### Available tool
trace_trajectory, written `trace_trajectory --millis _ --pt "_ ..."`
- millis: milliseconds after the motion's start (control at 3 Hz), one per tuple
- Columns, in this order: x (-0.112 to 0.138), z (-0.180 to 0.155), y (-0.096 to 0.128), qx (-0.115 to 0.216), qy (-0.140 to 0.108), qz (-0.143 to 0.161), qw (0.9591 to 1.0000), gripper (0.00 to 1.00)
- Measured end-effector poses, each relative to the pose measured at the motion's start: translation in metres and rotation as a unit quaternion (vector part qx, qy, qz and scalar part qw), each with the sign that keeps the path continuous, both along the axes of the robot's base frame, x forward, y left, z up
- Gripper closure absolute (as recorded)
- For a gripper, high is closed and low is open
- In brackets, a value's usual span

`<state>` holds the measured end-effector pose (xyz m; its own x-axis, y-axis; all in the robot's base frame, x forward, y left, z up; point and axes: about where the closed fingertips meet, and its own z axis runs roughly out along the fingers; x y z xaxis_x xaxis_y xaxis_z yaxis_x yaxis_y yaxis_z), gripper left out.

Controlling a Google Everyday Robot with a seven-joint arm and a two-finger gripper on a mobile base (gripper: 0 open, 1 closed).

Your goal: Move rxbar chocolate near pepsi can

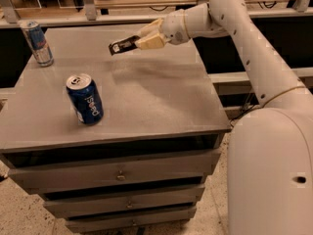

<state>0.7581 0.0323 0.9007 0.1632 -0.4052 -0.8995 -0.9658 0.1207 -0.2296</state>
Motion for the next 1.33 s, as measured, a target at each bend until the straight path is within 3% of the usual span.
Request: trace_trajectory --millis 1000,1333 --pt "-0.087 0.016 0.024 -0.014 -0.008 0.068 0.9975 1.00" --pt "-0.114 0.005 0.039 -0.028 -0.003 0.100 0.9946 1.00"
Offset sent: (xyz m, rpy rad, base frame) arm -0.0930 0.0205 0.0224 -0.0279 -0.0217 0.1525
